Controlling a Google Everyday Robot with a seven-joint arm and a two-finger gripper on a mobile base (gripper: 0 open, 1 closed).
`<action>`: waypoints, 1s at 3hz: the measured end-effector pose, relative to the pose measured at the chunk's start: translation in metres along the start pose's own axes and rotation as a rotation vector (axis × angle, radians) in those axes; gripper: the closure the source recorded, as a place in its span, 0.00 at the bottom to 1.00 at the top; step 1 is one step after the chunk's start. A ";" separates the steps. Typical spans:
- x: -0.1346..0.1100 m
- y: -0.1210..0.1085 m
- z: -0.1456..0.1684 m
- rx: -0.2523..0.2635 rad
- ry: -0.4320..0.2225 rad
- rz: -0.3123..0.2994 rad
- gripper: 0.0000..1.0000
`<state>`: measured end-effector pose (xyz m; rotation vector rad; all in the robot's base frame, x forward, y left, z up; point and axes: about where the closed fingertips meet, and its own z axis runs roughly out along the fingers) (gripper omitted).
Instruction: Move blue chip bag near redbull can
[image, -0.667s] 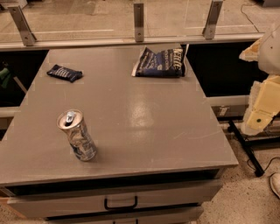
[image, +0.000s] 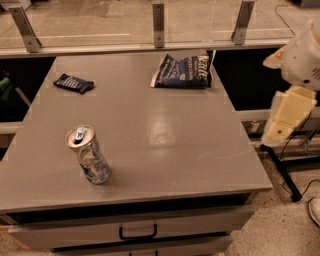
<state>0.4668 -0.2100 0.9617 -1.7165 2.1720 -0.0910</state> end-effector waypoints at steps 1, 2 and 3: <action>-0.018 -0.049 0.043 0.059 -0.090 -0.044 0.00; -0.048 -0.103 0.076 0.134 -0.195 -0.066 0.00; -0.048 -0.102 0.076 0.134 -0.195 -0.066 0.00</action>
Offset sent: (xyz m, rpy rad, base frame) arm 0.2029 0.0537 -0.0347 0.2240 -0.3060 0.1213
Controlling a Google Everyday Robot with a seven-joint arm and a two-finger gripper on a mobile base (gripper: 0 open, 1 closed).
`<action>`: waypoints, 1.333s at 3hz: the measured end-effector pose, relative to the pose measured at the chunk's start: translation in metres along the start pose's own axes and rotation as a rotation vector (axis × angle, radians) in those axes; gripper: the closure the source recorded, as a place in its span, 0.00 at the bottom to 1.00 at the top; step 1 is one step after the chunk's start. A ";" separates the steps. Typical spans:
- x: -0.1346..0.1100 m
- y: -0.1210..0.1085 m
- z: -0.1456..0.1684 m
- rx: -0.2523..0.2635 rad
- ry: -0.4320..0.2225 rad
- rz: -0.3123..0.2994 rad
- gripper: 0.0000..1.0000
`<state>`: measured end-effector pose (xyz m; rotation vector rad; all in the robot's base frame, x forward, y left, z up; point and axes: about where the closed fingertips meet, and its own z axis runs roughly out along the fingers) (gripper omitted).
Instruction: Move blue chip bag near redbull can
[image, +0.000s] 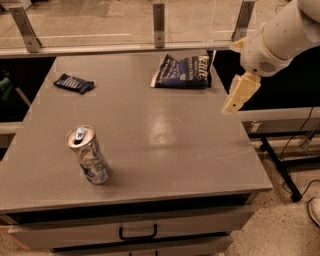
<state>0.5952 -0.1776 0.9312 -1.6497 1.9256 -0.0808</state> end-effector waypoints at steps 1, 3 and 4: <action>-0.009 -0.014 0.007 0.046 -0.008 0.002 0.00; -0.015 -0.083 0.040 0.171 -0.129 0.120 0.00; -0.009 -0.102 0.075 0.175 -0.190 0.231 0.00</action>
Offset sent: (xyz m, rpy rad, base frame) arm 0.1039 0.0026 0.0203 0.1676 -0.1971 -0.1251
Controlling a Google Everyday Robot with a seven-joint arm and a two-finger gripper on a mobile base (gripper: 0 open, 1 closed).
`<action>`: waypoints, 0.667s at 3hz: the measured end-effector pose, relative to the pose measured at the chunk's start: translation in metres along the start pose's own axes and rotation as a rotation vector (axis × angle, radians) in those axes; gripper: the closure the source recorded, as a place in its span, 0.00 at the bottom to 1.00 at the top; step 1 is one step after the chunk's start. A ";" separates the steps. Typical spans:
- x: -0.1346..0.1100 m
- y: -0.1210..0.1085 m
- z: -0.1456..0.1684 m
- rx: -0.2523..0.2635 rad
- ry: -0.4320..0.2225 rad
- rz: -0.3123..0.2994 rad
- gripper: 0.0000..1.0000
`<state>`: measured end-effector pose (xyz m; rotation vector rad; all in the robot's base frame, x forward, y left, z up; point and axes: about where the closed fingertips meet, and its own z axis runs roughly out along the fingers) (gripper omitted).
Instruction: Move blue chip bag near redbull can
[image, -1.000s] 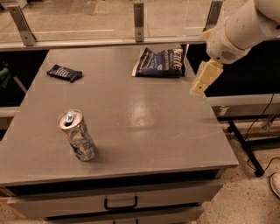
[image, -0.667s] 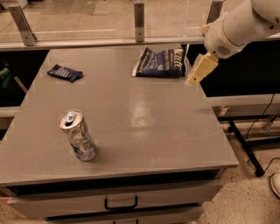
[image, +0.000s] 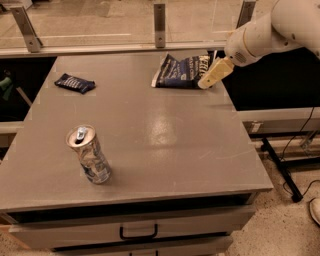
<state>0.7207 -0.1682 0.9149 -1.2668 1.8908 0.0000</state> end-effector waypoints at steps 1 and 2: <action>0.004 -0.009 0.029 -0.002 -0.045 0.095 0.00; 0.007 -0.012 0.046 -0.016 -0.071 0.168 0.15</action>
Offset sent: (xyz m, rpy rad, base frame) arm 0.0512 0.0065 -0.0376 0.2481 0.0813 -0.1100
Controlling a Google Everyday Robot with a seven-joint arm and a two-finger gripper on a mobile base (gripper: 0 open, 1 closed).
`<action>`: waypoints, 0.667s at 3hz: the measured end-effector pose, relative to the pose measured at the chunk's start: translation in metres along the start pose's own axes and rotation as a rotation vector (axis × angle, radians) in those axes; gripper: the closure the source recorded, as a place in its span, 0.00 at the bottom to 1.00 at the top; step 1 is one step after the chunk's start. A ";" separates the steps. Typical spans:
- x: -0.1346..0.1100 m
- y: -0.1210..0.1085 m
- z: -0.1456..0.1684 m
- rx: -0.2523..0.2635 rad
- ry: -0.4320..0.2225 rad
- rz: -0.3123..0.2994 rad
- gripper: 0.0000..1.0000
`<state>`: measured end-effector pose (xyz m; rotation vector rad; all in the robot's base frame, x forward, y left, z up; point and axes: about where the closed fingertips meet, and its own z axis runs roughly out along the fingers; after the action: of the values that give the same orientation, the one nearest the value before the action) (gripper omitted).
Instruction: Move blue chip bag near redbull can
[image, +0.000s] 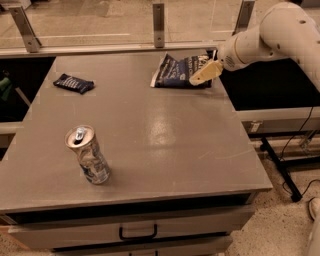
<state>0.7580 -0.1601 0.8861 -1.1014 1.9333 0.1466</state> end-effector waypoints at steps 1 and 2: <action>0.006 0.003 0.010 -0.018 -0.011 0.052 0.39; 0.017 0.008 0.009 -0.021 -0.002 0.091 0.61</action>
Offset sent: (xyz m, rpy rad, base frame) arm -0.0147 -0.0121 -0.0295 0.0861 0.0855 -0.0764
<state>0.7539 -0.1614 0.8656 -1.0266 1.9848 0.2184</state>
